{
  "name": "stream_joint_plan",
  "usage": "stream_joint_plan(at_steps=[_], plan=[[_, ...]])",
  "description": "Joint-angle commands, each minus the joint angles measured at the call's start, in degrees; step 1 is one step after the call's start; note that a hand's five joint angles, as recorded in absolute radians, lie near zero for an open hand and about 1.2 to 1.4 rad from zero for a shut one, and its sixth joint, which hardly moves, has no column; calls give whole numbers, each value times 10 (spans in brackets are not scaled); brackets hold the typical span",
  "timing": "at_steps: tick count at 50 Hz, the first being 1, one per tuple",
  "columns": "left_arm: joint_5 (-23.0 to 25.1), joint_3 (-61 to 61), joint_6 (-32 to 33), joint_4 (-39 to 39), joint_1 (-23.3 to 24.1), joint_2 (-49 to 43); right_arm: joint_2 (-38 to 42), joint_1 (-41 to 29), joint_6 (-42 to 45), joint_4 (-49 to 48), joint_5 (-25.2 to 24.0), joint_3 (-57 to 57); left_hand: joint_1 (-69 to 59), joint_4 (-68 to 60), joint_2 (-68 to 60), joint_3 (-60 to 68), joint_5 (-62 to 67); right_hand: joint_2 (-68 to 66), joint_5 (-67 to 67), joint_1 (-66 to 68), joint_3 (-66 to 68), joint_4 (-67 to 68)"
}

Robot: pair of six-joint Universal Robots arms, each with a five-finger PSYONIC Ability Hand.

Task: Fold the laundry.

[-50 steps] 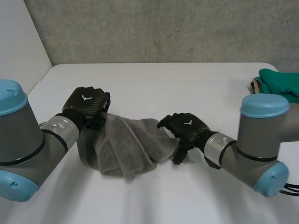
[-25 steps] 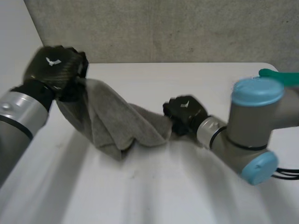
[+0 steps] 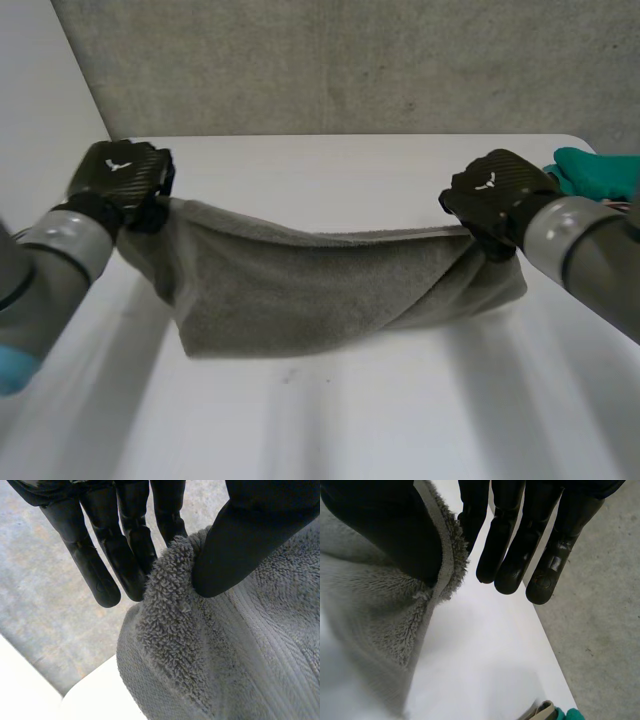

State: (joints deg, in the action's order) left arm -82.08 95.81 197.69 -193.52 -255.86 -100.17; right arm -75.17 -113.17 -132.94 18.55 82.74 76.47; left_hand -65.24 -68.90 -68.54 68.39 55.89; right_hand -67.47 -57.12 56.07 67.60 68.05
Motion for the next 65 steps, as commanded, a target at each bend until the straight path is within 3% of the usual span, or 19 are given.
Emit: stream_joint_plan(at_steps=[1, 9, 14, 19, 25, 32, 37, 38, 41, 43, 50, 58, 65], plan=[[-13, -155, 1, -118, 38, -129, 152, -3, -38, -96, 43, -167, -148, -111, -115, 116, 141, -125, -129, 239, 124, 119], [-62, -326, -2, -231, 55, -156, 193, -3, -91, -240, 66, -365, -148, -111, -115, 116, 141, -125, -129, 239, 124, 119], [-86, -320, -5, -300, 61, -144, 162, -2, -108, -299, 65, -360, -148, -111, -115, 116, 141, -125, -129, 239, 124, 119], [-85, -204, -6, -303, 70, -78, 106, -2, -104, -281, 58, -261, -148, -111, -115, 116, 141, -125, -129, 239, 124, 119], [-74, -58, -5, -303, 70, -55, 14, 3, -65, -198, 23, -65, -148, -111, -115, 116, 141, -125, -129, 239, 124, 119], [-62, 67, 0, -301, 71, -65, 11, -1, -26, -140, 19, 117, -148, -111, -115, 116, 141, -125, -129, 239, 124, 119], [-61, 97, 1, -274, 76, -89, 47, -2, -36, -153, 14, 167, -148, -111, -115, 116, 141, -125, -129, 239, 124, 119], [-61, 98, 1, -263, 76, -92, 53, -2, -41, -161, 14, 168, -148, -111, -115, 116, 141, -96, -99, 210, 95, 90], [-61, 97, 1, -252, 75, -93, 65, 3, -73, -199, 13, 170, -148, -111, -115, 116, 141, 317, 313, -203, -318, -323], [-61, 97, 1, -250, 72, -93, 65, 4, -96, -224, 11, 173, -148, -111, -115, 116, 141, 476, 472, -362, -477, -481], [-62, 98, 0, -247, 67, -86, 58, 77, -127, -233, -11, 178, -148, -111, -115, 116, 141, 500, 496, -386, -501, -506], [-62, 101, -2, -246, 62, -85, 48, 156, -142, -125, -68, 206, -148, -111, -115, 116, 141, 486, 483, -372, -488, -492], [-62, 100, -5, -242, 61, -79, 21, 223, -160, -170, -125, 287, -148, -111, -115, 116, 141, 478, 475, -364, -479, -484]])
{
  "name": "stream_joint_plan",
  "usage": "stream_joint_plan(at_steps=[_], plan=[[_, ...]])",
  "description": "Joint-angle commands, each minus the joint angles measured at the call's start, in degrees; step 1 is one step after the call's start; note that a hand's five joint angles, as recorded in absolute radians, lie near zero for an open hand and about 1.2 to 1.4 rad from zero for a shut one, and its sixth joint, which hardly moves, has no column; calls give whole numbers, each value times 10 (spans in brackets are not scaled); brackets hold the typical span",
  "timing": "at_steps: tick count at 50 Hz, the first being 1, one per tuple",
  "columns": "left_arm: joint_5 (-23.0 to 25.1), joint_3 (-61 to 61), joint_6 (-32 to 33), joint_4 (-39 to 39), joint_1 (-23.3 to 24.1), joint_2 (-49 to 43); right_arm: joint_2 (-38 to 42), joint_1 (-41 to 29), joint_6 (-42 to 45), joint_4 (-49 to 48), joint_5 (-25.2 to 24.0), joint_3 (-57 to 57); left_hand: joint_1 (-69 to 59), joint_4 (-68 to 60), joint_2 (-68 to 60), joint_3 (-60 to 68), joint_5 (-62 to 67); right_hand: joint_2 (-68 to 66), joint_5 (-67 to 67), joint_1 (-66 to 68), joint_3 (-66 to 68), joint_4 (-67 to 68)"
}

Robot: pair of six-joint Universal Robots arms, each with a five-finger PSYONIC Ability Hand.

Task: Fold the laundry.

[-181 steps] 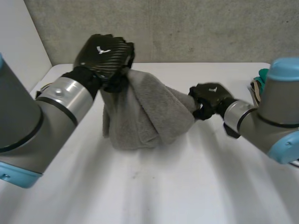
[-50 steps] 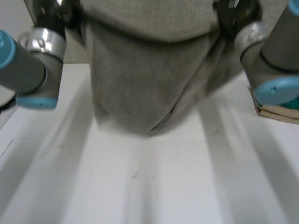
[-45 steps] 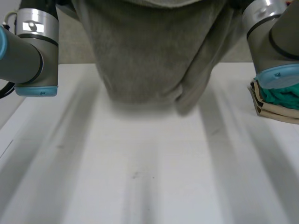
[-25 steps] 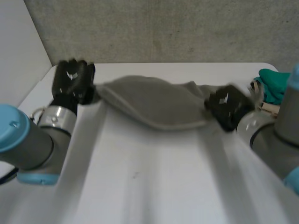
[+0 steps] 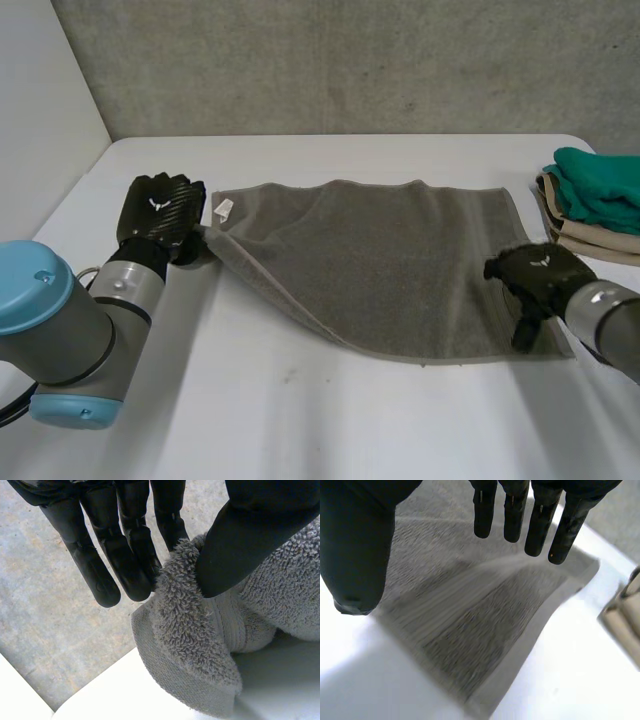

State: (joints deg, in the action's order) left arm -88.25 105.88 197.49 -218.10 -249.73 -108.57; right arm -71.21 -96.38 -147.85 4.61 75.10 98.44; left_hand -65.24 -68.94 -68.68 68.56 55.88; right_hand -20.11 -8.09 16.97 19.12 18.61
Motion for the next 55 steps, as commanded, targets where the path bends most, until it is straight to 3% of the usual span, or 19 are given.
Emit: stream_joint_plan(at_steps=[1, 6, 10, 21, 55], plan=[[0, -1, -3, 5, -1, 5, -20, 62, -11, -42, -59, 76, -148, -111, -113, 114, 141, 3, -17, 29, 7, 12], [0, -2, -3, 5, -2, 8, -20, 92, -5, -99, -121, 126, -148, -111, -113, 114, 141, -46, -66, 77, 56, 61], [0, -1, -4, 5, -2, 7, -18, 102, 18, -130, -135, 143, -148, -111, -113, 114, 141, -71, -91, 103, 81, 86], [0, 0, -4, 5, -1, 5, 12, 101, 77, -190, -129, 150, -148, -111, -113, 114, 141, -135, -155, 167, 145, 150], [0, 2, -5, 7, -1, 4, 107, 77, 75, -211, -93, 29, -148, -111, -113, 114, 141, -239, -260, 271, 249, 254]])
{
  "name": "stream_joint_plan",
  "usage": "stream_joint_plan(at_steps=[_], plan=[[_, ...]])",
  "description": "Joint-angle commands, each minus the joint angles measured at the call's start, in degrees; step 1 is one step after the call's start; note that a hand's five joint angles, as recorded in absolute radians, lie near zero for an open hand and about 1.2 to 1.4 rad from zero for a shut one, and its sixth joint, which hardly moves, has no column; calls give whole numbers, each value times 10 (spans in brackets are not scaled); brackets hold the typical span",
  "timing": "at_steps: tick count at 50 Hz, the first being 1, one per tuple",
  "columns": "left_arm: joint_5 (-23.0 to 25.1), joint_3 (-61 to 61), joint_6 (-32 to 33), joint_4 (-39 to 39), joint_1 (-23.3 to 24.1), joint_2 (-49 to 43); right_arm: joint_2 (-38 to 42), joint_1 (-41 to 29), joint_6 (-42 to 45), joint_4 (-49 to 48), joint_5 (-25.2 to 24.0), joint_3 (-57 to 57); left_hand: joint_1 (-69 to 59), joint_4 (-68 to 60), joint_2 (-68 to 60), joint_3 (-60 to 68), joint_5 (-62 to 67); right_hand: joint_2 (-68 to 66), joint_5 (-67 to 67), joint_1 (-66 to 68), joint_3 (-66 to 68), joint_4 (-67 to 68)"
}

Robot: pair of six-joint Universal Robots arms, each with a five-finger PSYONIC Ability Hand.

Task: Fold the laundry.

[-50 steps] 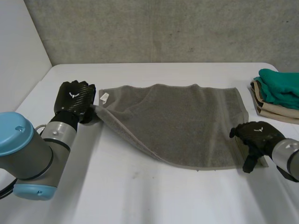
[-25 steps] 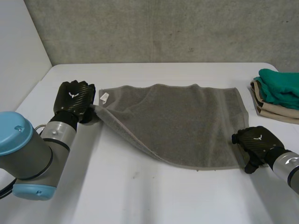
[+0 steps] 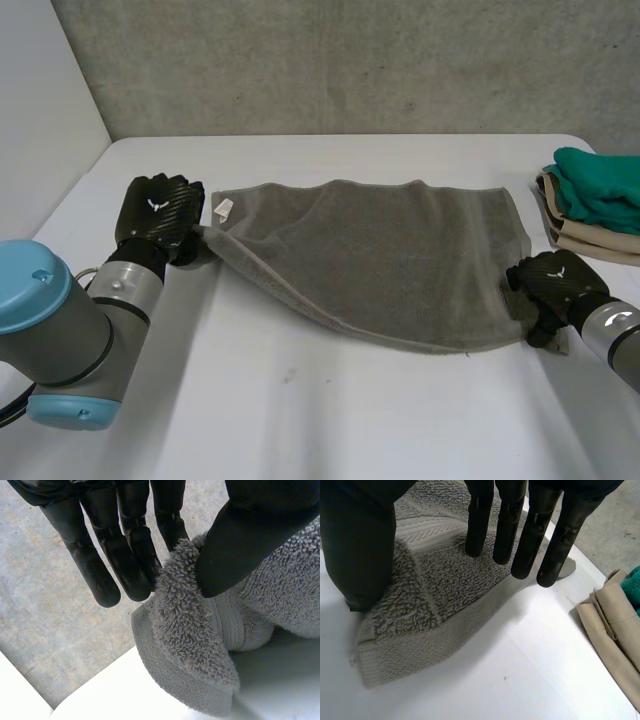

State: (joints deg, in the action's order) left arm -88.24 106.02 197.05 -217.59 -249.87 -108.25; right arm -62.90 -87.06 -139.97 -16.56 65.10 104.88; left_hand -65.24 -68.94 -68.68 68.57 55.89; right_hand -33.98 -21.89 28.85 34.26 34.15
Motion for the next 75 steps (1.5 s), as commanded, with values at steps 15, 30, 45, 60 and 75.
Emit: stream_joint_plan(at_steps=[15, 30, 45, 60, 75], plan=[[-3, -1, 8, 72, -1, 26, 1, -47, -4, 29, 18, -75, -148, -111, -113, 114, 141, -460, -481, 511, 457, 459], [1, 81, 136, 359, -66, 160, -161, -14, 175, 480, 56, -65, -148, -111, -113, 114, 141, -460, -481, 511, 457, 459], [10, 84, 204, 266, -73, 149, -119, -7, 170, 413, 86, -98, -148, -111, -113, 114, 141, -460, -481, 511, 457, 459], [3, -135, 160, 93, -26, -122, 90, -108, 120, 279, 205, -333, -148, -111, -113, 114, 141, -460, -481, 511, 457, 459], [-73, -332, 192, 91, 10, -296, 258, -144, 90, 282, 271, -560, 513, 550, 548, -547, -520, 240, 219, -189, -243, -241]])
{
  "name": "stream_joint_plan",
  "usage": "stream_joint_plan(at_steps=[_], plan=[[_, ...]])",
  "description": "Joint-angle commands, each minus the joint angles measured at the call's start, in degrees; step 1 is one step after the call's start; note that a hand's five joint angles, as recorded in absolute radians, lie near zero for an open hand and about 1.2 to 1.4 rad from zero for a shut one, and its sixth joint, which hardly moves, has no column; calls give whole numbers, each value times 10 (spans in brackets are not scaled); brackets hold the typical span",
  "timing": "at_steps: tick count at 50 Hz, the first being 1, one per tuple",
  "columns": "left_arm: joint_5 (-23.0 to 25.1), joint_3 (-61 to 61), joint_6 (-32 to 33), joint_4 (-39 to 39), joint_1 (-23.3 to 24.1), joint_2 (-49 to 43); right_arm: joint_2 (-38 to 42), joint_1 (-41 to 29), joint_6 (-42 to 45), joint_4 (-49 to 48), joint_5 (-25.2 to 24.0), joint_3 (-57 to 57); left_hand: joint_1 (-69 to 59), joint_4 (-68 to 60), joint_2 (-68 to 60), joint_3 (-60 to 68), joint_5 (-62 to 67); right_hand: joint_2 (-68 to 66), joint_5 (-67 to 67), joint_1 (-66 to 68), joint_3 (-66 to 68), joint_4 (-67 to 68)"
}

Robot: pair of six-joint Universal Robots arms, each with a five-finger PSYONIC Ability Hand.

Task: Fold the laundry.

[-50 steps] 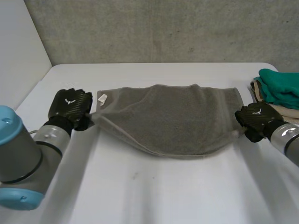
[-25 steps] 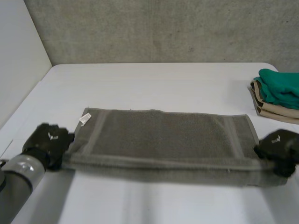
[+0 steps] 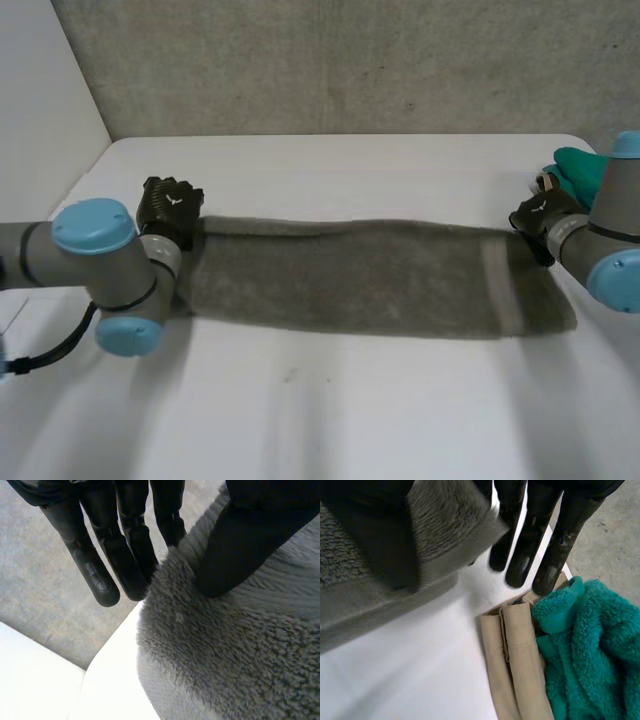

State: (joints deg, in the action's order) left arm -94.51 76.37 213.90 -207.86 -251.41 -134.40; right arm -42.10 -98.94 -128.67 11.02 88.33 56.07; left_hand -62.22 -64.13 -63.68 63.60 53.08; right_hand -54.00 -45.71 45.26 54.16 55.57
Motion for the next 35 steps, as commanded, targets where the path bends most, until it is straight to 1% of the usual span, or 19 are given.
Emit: stream_joint_plan(at_steps=[1, 3, 6, 7, 10, 11, 14, 15, 18, 19, 23, 26, 30, 33, 35], plan=[[-10, -36, 31, -11, 34, -33, 48, -27, -29, 4, 44, -73, 522, 541, 537, -536, -531, 440, 457, -353, -442, -456], [-11, -35, 36, -18, 40, -29, 34, -28, -60, -5, 56, -72, 522, 541, 537, -536, -531, 440, 457, -353, -442, -456], [-14, -29, 32, -26, 43, -21, 4, -27, -101, -20, 56, -61, 522, 541, 537, -536, -531, 440, 457, -353, -442, -456], [-15, -25, 31, -26, 43, -17, -26, -26, -132, -34, 52, -41, 522, 541, 537, -536, -531, 440, 457, -353, -442, -456], [-14, 2, 31, -26, 41, 18, -81, -25, -164, -54, 38, 10, 522, 541, 537, -536, -531, 440, 457, -353, -442, -456], [-13, 11, 31, -26, 40, 28, -120, -24, -179, -59, 25, 44, 522, 541, 537, -536, -531, 440, 457, -353, -442, -456], [-11, 49, 29, -26, 38, 66, -172, -20, -186, -61, -7, 97, 522, 541, 537, -536, -531, 440, 457, -353, -442, -456], [-11, 60, 29, -26, 38, 76, -197, -13, -185, -60, -28, 135, 522, 541, 537, -536, -531, 440, 457, -353, -442, -456], [-11, 100, 28, -25, 38, 110, -222, 3, -184, -59, -56, 195, 522, 541, 537, -536, -531, 440, 457, -353, -442, -456], [-11, 112, 28, -25, 37, 119, -234, 17, -181, -59, -74, 236, 522, 541, 537, -536, -531, 440, 457, -353, -442, -456], [-10, 162, 20, -28, 37, 152, -260, 32, -178, -64, -98, 316, 522, 541, 537, -536, -531, 440, 457, -353, -442, -456], [-9, 188, 4, -29, 38, 168, -269, 41, -172, -75, -105, 357, 522, 541, 537, -536, -531, 440, 457, -353, -442, -456], [-8, 201, -15, -29, 40, 175, -270, 67, -156, -121, -117, 409, 522, 541, 537, -536, -531, 440, 457, -353, -442, -456], [-8, 201, -20, -29, 40, 176, -265, 74, -144, -159, -119, 432, 522, 541, 537, -536, -531, 391, 408, -303, -392, -406], [-8, 201, -20, -29, 40, 175, -246, 75, -138, -182, -119, 436, 522, 541, 537, -536, -531, 352, 369, -264, -353, -368]])
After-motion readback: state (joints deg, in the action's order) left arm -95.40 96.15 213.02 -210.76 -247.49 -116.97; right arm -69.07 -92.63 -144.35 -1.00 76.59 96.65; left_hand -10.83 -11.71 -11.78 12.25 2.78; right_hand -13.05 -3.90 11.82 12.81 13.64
